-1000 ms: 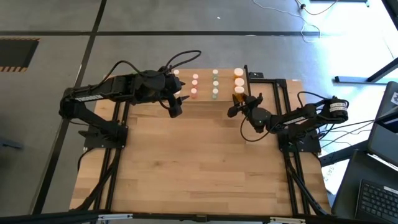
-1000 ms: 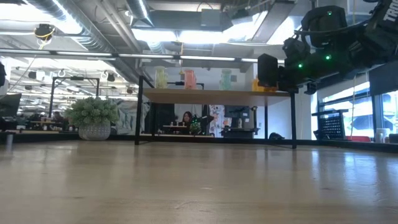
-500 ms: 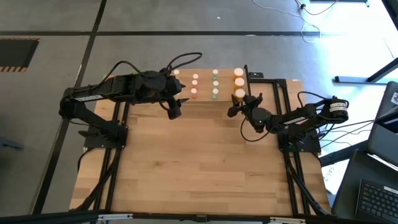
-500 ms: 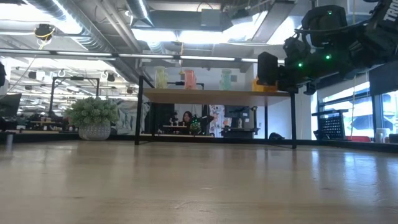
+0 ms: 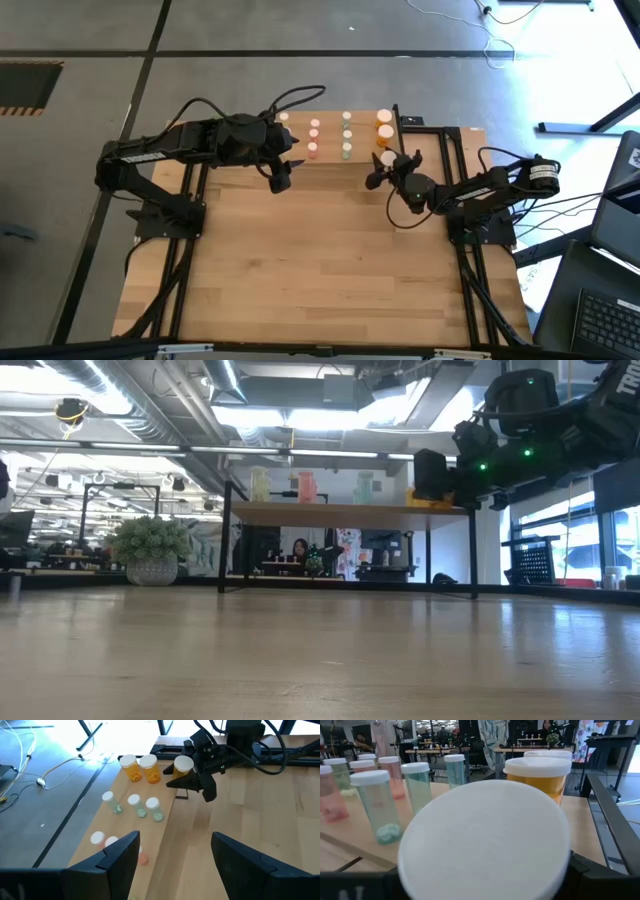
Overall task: Pick and place medicine bottles onto shelf by color
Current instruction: Put the orange pill bottle on the shelf aligned with the other orange pill bottles
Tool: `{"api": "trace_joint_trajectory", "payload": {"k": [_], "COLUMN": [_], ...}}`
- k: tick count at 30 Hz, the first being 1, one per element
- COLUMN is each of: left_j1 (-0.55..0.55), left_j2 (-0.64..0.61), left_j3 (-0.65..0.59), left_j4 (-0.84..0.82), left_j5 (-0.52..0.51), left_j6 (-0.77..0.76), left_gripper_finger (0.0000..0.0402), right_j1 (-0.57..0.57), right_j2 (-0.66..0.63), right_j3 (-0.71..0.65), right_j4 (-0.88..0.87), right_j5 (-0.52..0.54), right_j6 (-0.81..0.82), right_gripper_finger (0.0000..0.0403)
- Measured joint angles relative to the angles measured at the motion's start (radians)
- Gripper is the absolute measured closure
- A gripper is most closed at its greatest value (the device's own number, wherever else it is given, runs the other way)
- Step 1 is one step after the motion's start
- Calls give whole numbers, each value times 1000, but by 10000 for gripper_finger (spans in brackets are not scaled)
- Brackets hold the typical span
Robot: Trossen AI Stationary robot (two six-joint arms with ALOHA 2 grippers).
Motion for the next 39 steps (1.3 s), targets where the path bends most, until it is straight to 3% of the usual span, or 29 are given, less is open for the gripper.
{"api": "trace_joint_trajectory", "payload": {"k": [8, 14, 39], "left_j1": [0, -8, -7], "left_j2": [0, 0, 0], "left_j3": [0, 0, 0], "left_j4": [0, 0, 0], "left_j5": [0, 0, 28], "left_j6": [-1, -1, -2], "left_gripper_finger": [160, 160, 160], "right_j1": [-1, -1, -1], "right_j2": [0, 0, -1], "right_j3": [32, 69, 78], "right_j4": [-2, 2, 35], "right_j5": [25, 20, 60], "right_j6": [-7, -103, -133], "right_gripper_finger": [171, 171, 171]}}
